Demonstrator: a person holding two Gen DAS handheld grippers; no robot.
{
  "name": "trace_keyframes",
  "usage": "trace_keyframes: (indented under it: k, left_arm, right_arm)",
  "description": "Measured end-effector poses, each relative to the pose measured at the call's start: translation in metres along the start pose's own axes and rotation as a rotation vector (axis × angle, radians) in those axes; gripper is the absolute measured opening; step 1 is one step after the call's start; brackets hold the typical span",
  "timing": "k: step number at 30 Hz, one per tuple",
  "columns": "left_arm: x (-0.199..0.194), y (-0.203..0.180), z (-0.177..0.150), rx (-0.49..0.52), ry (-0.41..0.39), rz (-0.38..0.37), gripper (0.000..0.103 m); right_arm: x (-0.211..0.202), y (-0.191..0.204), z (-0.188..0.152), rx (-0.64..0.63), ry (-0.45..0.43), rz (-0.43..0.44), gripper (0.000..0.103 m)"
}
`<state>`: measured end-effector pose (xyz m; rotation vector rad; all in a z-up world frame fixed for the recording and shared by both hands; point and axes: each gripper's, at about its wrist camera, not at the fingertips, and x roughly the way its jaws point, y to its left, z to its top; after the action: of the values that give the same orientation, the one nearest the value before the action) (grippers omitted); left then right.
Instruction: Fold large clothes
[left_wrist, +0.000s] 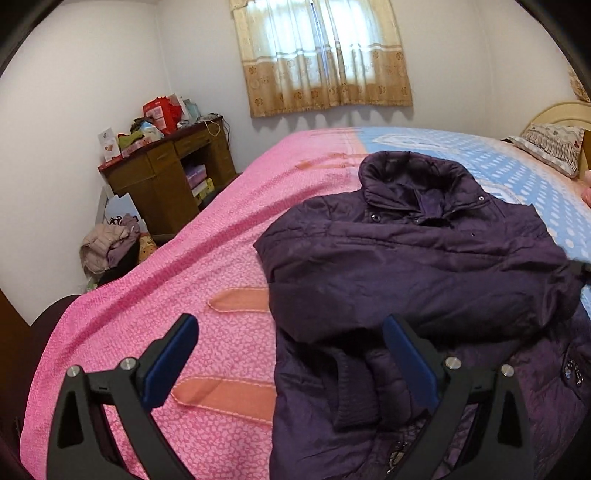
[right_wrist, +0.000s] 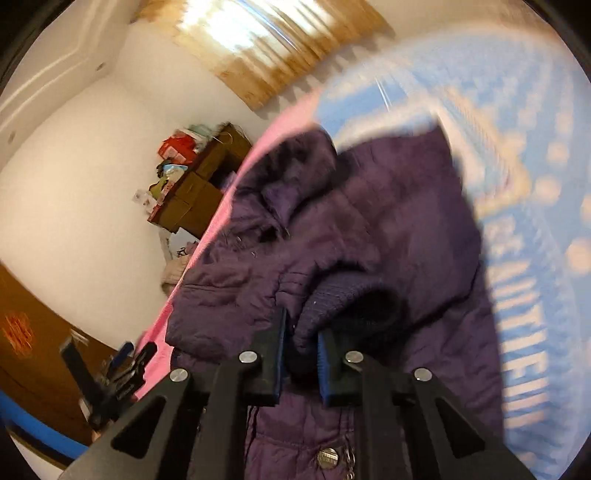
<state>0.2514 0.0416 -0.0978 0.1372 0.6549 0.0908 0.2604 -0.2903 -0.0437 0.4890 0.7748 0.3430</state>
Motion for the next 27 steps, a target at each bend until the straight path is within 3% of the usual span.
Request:
trace_keyframes:
  k: [4,7,8,10,11,14,17,19,20,24,27]
  left_arm:
    - [0.005,0.004,0.005,0.006,-0.023,0.015,0.102]
    - [0.014,0.001,0.007,0.004,-0.011,0.017,0.102]
    - [0.019,-0.001,0.007,0.004,0.002,0.018,0.102]
    - [0.022,-0.003,0.005,0.007,0.02,0.02,0.102]
    - [0.021,-0.004,0.004,0.007,0.024,0.016,0.102]
    - [0.015,-0.005,0.008,0.027,0.005,0.015,0.102]
    - [0.012,-0.003,0.023,0.033,-0.035,0.044,0.103]
    - [0.012,-0.005,0.041,0.006,-0.059,0.044,0.103]
    - [0.013,-0.011,0.052,-0.012,-0.081,0.025,0.103]
    - [0.036,-0.04,0.071,-0.009,-0.091,-0.023,0.103]
    - [0.068,-0.06,0.067,0.017,-0.029,-0.023,0.103]
  right_arm:
    - [-0.039,0.011,0.004,-0.076,-0.073,-0.11,0.013]
    - [-0.021,-0.01,-0.002,-0.084,0.015,-0.207,0.015]
    - [-0.01,-0.021,-0.005,-0.06,0.063,-0.247,0.018]
    - [0.007,-0.04,-0.015,-0.027,0.151,-0.313,0.041]
    - [0.003,-0.041,-0.017,-0.028,0.127,-0.333,0.057]
    - [-0.033,-0.019,-0.011,-0.075,-0.041,-0.401,0.058]
    - [-0.051,0.023,0.002,-0.156,-0.147,-0.385,0.058]
    - [-0.043,0.053,0.008,-0.208,-0.185,-0.343,0.068]
    - [-0.035,0.062,0.009,-0.218,-0.185,-0.313,0.078]
    - [0.022,0.069,-0.001,-0.287,-0.126,-0.321,0.079]
    - [0.06,0.049,-0.011,-0.247,-0.051,-0.307,0.079]
